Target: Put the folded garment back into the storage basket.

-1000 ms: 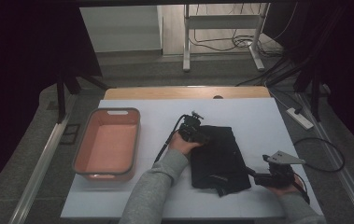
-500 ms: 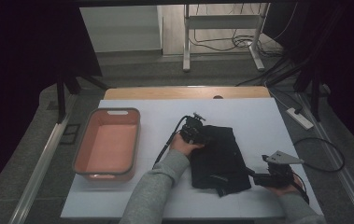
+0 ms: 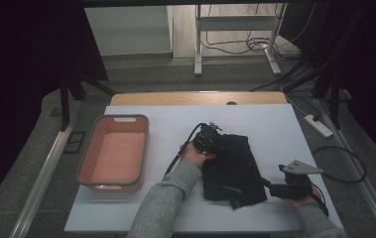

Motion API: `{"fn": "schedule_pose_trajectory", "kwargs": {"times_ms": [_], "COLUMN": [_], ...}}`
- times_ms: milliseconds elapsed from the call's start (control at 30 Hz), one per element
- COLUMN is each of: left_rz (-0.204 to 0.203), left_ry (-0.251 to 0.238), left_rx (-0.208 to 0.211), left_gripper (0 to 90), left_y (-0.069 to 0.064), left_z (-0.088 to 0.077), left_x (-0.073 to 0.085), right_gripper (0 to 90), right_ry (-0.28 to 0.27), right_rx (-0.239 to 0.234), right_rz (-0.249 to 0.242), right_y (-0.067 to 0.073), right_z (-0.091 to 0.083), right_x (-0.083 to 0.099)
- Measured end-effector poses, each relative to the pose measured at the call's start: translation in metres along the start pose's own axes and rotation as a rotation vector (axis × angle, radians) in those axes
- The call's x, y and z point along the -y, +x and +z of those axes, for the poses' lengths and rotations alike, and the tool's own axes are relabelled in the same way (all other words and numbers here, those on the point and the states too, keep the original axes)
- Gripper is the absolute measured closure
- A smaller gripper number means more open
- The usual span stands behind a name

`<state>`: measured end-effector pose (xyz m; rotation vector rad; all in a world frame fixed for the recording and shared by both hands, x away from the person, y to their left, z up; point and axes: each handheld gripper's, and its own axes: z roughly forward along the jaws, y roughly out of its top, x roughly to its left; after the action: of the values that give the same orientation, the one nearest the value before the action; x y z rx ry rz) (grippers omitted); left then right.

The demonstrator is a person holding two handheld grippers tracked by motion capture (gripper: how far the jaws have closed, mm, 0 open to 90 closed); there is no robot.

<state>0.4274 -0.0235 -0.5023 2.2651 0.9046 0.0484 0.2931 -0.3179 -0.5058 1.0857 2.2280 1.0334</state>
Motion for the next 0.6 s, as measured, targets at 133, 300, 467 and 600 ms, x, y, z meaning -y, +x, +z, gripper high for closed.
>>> {"fn": "schedule_pose_trajectory", "kwargs": {"times_ms": [133, 300, 467, 600], "left_rz": [0.005, 0.031, 0.017, 0.006], "left_ry": [-0.017, -0.052, -0.099, -0.115], "left_rx": [0.003, 0.007, 0.035, 0.053], "left_gripper": [58.4, 59.6, 60.1, 60.7], "left_y": [-0.002, -0.007, -0.010, -0.010], "left_z": [-0.004, -0.016, -0.025, -0.028], "left_x": [0.000, -0.002, -0.004, -0.004], "right_gripper": [17.9, 17.9, 17.9, 17.8], "right_ry": [0.001, -0.002, -0.002, -0.005], "right_rx": [0.002, 0.010, 0.017, 0.019], "right_rz": [-0.003, 0.001, 0.007, 0.011], "right_y": [0.000, -0.001, -0.002, -0.003], "right_z": [0.000, -0.003, -0.006, -0.006], "right_x": [0.000, 0.001, 0.003, 0.003]}}
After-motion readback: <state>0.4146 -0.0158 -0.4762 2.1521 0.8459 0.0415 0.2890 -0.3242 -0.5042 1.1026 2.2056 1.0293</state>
